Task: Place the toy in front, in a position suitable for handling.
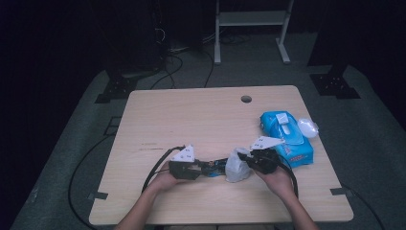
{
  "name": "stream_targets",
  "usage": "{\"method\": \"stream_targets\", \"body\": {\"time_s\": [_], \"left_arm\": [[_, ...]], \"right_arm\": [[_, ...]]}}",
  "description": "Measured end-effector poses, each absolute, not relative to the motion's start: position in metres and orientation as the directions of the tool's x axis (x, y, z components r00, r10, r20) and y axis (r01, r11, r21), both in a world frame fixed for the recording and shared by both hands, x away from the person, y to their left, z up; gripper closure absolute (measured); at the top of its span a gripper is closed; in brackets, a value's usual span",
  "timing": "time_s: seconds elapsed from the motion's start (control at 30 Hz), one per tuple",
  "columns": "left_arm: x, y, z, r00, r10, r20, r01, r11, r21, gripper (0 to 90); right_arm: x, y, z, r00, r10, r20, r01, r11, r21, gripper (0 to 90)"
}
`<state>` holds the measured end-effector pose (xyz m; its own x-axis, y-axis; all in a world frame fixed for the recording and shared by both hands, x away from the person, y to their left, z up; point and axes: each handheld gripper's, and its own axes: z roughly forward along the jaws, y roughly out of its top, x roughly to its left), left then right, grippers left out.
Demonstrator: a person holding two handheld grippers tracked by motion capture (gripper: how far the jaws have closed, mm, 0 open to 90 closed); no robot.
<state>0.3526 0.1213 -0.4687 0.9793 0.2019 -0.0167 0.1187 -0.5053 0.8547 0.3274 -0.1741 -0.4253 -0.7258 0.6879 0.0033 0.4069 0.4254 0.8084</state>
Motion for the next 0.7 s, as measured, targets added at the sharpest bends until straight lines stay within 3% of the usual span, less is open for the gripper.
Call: {"method": "stream_targets", "body": {"time_s": [0.23,0.5,0.7], "left_arm": [[0.352,0.121,-0.468,0.979,0.204,-0.014,0.118,-0.508,0.853,70.2],[0.353,0.121,-0.469,0.981,0.196,-0.014,0.114,-0.509,0.853,70.3],[0.353,0.12,-0.469,0.98,0.196,-0.019,0.118,-0.509,0.853,70.3]], "right_arm": [[0.326,-0.149,-0.428,-0.776,0.63,0.027,0.373,0.423,0.826,85.2],[0.326,-0.183,-0.428,-0.734,0.677,0.051,0.416,0.388,0.822,85.2],[0.324,-0.174,-0.428,-0.752,0.658,0.038,0.4,0.409,0.82,85.2]]}}
